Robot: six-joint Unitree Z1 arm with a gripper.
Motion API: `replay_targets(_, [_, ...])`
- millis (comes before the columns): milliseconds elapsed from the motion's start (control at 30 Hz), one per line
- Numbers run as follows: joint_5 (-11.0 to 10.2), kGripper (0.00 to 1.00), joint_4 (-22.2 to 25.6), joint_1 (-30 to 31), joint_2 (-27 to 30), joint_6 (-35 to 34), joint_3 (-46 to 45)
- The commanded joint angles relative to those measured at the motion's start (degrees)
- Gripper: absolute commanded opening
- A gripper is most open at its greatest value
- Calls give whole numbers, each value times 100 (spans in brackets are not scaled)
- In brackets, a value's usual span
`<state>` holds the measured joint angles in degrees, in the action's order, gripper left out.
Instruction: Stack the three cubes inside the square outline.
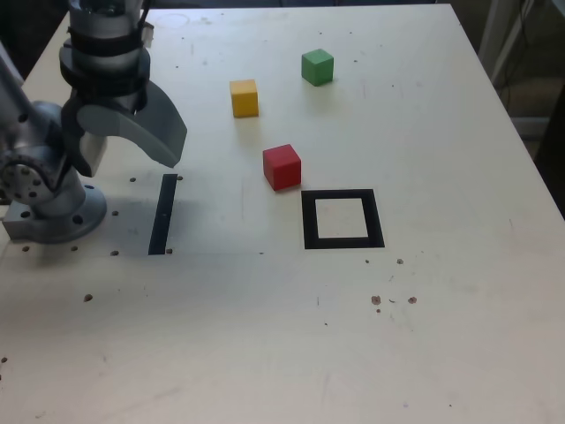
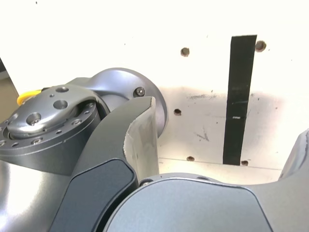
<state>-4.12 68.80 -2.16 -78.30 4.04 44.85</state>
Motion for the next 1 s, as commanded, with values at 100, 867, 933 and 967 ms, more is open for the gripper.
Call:
replay_targets(100, [76,99,46,-6,25,7,-10])
replay_targets(867, [261,100,183,-6,-384,-210,993])
replay_targets(933, [254,100,195,-5,-502,-287,1210])
replay_targets(967, [245,99,223,-5,-551,-339,1298])
